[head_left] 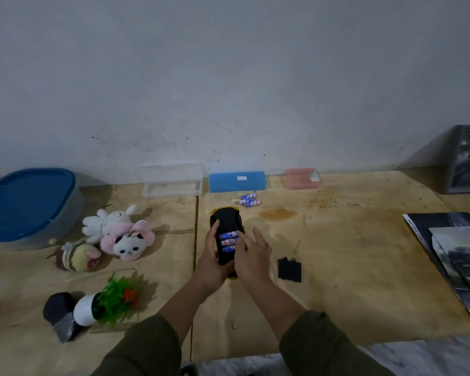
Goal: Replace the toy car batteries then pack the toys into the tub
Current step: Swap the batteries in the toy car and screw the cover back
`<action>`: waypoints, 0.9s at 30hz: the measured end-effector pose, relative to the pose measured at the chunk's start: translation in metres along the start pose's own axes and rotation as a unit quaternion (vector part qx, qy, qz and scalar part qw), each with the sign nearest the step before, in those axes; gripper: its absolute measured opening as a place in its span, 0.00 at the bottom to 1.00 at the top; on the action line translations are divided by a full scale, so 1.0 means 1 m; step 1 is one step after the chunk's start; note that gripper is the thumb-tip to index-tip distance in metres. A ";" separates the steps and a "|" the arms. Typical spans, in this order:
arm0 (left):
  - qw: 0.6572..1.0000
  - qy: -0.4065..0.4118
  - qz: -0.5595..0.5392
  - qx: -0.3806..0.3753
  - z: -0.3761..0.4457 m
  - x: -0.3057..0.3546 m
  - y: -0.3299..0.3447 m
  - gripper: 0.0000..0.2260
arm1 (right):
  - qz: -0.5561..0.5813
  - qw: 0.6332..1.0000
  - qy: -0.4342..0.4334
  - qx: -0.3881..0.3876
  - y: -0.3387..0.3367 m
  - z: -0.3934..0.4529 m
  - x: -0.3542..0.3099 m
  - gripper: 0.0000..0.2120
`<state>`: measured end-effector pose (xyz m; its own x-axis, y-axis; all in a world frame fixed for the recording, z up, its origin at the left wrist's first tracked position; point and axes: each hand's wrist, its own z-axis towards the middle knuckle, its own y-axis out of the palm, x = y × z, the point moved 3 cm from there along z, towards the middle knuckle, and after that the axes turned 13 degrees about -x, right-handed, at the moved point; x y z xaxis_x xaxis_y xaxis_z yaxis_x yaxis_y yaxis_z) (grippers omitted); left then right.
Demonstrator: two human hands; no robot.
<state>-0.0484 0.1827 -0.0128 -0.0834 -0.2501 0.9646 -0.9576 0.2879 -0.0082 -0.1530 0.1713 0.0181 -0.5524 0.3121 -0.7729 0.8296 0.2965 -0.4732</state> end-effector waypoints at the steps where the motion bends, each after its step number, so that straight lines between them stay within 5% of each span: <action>1: 1.000 0.009 -0.001 -0.002 0.000 0.002 -0.005 0.45 | 0.029 1.000 0.005 0.006 0.002 0.000 -0.006 0.18; 11: 0.995 0.017 0.032 -0.095 0.002 0.018 -0.072 0.42 | 0.331 0.942 0.019 0.048 0.025 0.013 -0.048 0.11; 13: 0.990 0.015 0.020 -0.138 0.002 0.024 -0.084 0.42 | 0.177 0.979 -0.068 0.079 0.021 0.014 -0.051 0.08; 16: 0.977 0.010 0.034 -0.208 0.005 0.034 -0.097 0.41 | -0.033 0.978 -0.150 0.140 0.016 0.014 -0.051 0.12; 22: 0.967 0.015 0.063 -0.247 0.010 0.044 -0.107 0.41 | -0.071 0.957 -0.192 0.205 0.014 0.012 -0.065 0.05; 25: 0.965 0.013 0.074 -0.251 0.014 0.044 -0.110 0.41 | 0.103 0.958 -0.195 0.183 0.002 0.005 -0.081 0.02; 27: 0.963 0.002 0.073 -0.259 0.017 0.043 -0.111 0.41 | 0.280 0.937 -0.182 0.100 -0.010 0.003 -0.090 0.06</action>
<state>0.0497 0.1247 0.0248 -0.2044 -0.1685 0.9643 -0.6694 0.7428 -0.0121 -0.1114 0.1376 0.0910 0.0088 0.0287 -0.9995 0.9999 -0.0077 0.0085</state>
